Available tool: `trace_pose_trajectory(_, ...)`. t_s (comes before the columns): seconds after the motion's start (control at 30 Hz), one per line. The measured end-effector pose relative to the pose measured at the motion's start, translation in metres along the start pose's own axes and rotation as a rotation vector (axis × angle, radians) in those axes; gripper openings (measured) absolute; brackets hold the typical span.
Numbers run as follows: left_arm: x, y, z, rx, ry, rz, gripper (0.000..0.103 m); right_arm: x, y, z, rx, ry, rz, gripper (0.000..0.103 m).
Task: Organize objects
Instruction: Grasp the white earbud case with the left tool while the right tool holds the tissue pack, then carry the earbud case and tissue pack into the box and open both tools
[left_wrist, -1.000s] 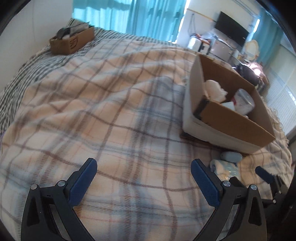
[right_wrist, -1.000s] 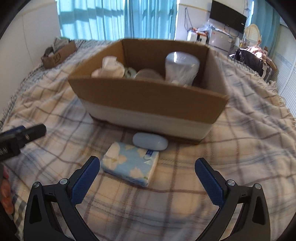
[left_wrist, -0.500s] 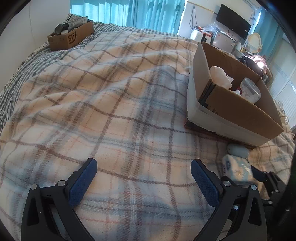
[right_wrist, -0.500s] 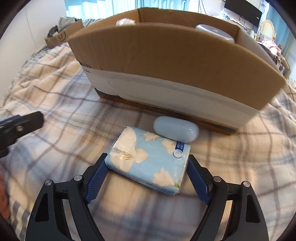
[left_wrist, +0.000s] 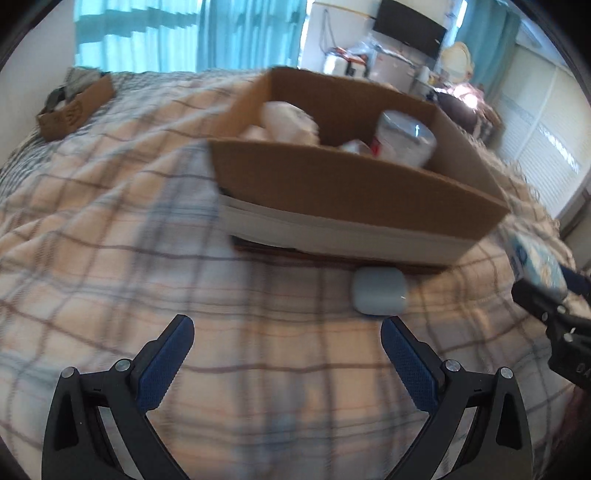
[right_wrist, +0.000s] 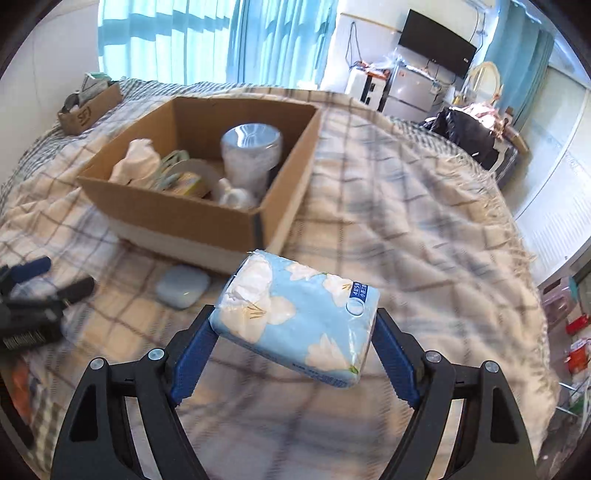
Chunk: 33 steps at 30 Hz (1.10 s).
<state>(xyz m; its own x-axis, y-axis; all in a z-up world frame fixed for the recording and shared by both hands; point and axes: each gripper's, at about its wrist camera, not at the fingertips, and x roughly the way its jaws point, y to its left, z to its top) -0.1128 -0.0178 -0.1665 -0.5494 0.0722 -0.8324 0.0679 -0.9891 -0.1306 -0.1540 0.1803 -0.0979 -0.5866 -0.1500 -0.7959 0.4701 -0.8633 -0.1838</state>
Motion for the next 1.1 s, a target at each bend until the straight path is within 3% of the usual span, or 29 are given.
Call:
trace_pose_trajectory(0.23,0.03,-0.047,0.006,0.1,0.007,-0.036,0.103,0.025,-0.002,-0.001,0.017,0.06,0.078,0.082)
trace_pose_trajectory(0.4,0.051,-0.059,0.014,0.136,0.035,-0.09,0.097,0.04,-0.008,-0.001,0.052,0.105,0.067,0.082)
trace_pose_trajectory(0.6,0.076,-0.06,0.021,0.107,0.06,-0.161,0.069,0.044,-0.005,0.0,0.047,0.116,0.06,0.082)
trace_pose_trajectory(0.63,0.075,-0.061,0.021,0.113,0.056,-0.175,0.06,0.044,-0.004,0.001,0.041,0.115,0.058,0.082)
trace_pose_trajectory(0.73,0.071,-0.062,0.016,0.13,0.055,-0.18,0.052,0.044,0.0,0.001,0.022,0.11,0.058,0.082)
trace_pose_trajectory(0.9,0.056,-0.058,0.008,0.121,0.075,-0.171,0.052,0.042,-0.001,-0.002,0.026,0.101,0.06,0.082)
trace_pose_trajectory(1.1,0.029,-0.04,-0.006,0.074,0.083,-0.124,0.052,0.018,0.007,-0.002,0.012,0.027,0.097,0.082)
